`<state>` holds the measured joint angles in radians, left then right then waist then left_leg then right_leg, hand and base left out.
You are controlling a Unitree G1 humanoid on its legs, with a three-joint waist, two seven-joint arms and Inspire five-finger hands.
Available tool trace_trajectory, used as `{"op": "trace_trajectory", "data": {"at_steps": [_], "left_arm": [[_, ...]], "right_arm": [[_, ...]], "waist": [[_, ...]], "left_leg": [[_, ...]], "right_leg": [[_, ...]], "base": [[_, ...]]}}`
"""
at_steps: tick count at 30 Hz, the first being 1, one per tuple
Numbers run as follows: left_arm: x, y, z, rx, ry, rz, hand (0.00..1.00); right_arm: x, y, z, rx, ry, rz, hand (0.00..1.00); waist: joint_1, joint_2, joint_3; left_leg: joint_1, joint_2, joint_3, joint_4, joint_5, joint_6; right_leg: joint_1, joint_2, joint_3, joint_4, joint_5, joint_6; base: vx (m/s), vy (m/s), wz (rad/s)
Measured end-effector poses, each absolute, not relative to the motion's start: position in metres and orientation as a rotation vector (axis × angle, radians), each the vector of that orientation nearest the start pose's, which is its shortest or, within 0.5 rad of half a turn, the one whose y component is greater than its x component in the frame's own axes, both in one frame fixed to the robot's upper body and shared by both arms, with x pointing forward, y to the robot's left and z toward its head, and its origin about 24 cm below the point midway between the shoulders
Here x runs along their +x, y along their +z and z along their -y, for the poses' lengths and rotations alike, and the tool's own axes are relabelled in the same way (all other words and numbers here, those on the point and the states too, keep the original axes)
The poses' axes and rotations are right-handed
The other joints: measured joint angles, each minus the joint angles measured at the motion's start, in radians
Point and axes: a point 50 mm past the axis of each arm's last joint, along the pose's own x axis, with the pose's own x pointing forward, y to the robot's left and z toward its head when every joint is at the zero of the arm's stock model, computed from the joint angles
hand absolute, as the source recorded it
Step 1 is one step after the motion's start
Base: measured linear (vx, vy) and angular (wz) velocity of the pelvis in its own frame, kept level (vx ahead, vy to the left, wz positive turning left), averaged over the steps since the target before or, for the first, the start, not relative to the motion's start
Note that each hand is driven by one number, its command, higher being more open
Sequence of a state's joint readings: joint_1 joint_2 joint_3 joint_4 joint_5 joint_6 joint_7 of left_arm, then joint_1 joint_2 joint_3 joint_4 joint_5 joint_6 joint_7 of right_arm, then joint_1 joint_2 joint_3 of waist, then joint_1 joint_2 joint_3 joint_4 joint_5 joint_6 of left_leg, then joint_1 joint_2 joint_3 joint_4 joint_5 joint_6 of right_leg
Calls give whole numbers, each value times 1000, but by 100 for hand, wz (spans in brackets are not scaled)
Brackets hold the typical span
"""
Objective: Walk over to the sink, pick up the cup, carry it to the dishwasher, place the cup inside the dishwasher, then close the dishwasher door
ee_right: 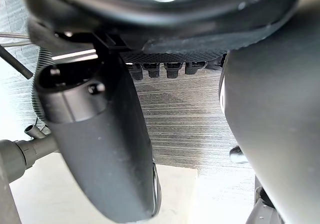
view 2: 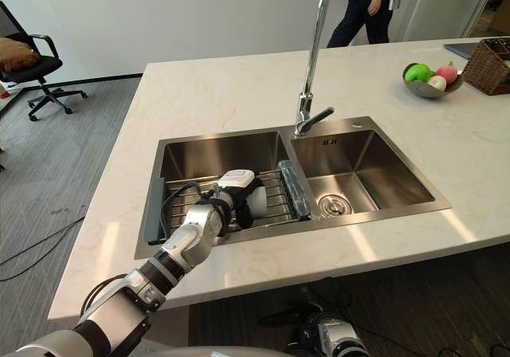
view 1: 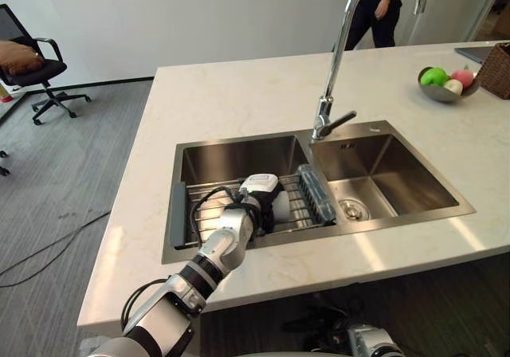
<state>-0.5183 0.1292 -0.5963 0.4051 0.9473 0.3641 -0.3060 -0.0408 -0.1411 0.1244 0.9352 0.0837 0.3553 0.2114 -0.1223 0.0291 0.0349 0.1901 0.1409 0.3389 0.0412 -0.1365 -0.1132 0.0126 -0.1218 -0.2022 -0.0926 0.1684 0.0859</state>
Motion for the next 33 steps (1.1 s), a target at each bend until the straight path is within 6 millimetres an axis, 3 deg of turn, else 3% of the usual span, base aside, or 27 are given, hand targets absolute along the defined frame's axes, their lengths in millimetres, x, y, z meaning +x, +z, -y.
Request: {"op": "trace_trajectory", "data": {"at_steps": [8,13,18,20,23,28,33], "left_arm": [[315,38,-50,1450,-541,-144,0],[314,30,-52,1322,-507,-93,0],[311,32,-88,941,-405,-19,0],[297,37,-111,674,-355,-3,0],[273,38,-128,399,-291,15,0],[258,53,-145,130,-160,126,0],[243,81,-154,25,-37,319,0]], "right_arm": [[137,-149,177,19,213,-1287,100],[138,-148,179,9,228,-1302,100],[143,-145,179,14,234,-1292,100],[145,-144,180,27,230,-1275,100],[140,-145,184,63,202,-1257,100],[127,-150,191,91,157,-1230,100],[122,-152,194,94,122,-1203,100]], "waist": [[7,-3,2],[30,-3,3],[27,1,11],[24,6,27],[34,4,31],[64,4,31],[87,1,32]], "left_leg": [[-9,11,3,25,-15,-6],[-17,13,1,36,-21,-6],[-29,13,-1,33,-20,-5],[-26,14,-5,27,-19,-4],[-32,17,-34,20,-17,-4],[-17,2,-73,19,-25,10],[-23,-27,-85,21,-29,31]], "right_leg": [[-1,5,10,0,1,0],[-3,6,10,0,1,0],[-17,7,6,0,0,-2],[-17,12,-5,0,-1,-2],[-12,12,-34,6,-3,-1],[29,-7,-77,5,-2,-2],[32,-35,-92,1,-2,-2]], "base": [[-32,-17,-2],[0,0,0],[0,0,0],[39,0,6],[76,3,24],[28,37,24],[-60,22,8]]}}
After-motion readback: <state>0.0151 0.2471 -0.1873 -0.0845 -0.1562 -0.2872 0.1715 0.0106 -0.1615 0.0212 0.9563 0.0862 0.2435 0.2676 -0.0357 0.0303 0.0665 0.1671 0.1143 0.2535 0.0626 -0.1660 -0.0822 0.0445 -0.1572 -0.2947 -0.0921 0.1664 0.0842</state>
